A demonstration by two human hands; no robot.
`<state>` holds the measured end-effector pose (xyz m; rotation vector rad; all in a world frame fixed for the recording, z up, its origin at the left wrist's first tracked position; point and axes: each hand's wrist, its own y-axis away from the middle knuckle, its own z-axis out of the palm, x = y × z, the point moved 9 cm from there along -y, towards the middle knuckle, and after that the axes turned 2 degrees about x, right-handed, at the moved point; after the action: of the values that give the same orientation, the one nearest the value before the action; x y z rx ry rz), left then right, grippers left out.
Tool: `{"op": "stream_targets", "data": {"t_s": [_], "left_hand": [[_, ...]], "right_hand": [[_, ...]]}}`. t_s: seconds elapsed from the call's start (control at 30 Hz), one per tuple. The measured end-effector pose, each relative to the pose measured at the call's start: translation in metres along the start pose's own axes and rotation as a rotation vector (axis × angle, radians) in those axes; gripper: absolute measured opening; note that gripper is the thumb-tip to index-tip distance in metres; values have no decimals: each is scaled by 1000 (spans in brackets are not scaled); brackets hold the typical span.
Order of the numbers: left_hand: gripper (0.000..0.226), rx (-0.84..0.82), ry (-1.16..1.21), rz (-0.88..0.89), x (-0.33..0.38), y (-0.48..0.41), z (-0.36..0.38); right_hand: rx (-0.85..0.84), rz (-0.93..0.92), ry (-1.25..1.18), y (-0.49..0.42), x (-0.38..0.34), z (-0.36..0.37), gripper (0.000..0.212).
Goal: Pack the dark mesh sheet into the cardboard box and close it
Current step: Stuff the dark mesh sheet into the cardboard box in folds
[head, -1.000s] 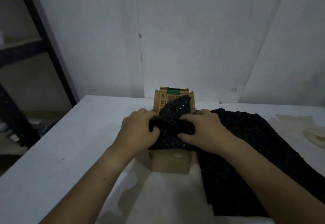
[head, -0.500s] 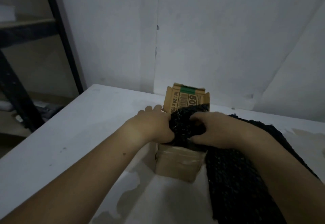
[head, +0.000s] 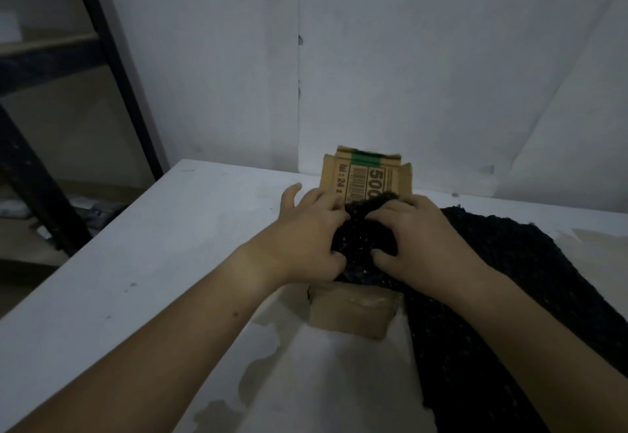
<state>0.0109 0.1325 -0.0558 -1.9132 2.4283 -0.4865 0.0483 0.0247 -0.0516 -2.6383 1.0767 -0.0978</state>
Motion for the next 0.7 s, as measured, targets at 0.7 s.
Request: {"op": "stream_targets", "data": {"t_s": [0.7], "left_hand": [[47, -233, -19, -184, -12, -2, 35]], "right_hand": [[-74, 1, 100, -9, -7, 8, 49]]}}
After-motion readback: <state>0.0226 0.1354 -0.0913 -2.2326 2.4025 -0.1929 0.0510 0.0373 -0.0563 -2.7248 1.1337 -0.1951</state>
